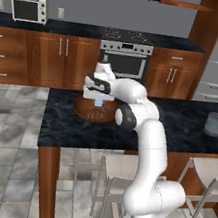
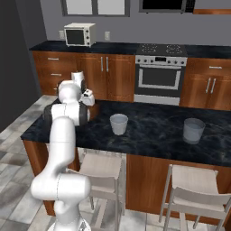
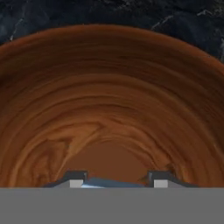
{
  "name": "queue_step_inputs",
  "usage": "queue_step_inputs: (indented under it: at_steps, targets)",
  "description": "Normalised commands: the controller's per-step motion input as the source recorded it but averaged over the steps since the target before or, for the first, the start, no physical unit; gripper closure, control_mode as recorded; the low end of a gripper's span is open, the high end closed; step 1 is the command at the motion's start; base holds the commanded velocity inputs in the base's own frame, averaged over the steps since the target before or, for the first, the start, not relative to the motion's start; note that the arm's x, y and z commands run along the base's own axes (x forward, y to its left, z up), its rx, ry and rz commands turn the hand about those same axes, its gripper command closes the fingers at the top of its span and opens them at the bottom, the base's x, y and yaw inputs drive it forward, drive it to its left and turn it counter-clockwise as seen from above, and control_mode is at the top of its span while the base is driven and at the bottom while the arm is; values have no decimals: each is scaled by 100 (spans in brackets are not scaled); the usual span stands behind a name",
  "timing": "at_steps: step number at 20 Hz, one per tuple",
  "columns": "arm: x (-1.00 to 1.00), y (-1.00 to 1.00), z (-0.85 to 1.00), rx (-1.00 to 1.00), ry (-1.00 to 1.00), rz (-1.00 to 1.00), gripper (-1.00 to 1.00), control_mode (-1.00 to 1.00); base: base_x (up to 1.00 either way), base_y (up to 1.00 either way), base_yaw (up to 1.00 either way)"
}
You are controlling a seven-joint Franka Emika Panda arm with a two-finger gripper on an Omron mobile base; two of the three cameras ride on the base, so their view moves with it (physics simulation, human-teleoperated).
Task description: There are four ice cubes in the ice bowl. Place two ice cubes in each glass of water.
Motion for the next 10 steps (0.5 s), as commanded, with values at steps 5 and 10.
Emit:
queue_step_inputs:
  at_steps: [5,10]
  targets:
    - [-73,-9,69,24,-16,-23,100,-100,0,0,0]
    - [-100,-37,55,18,-26,-19,100,-100,0,0,0]
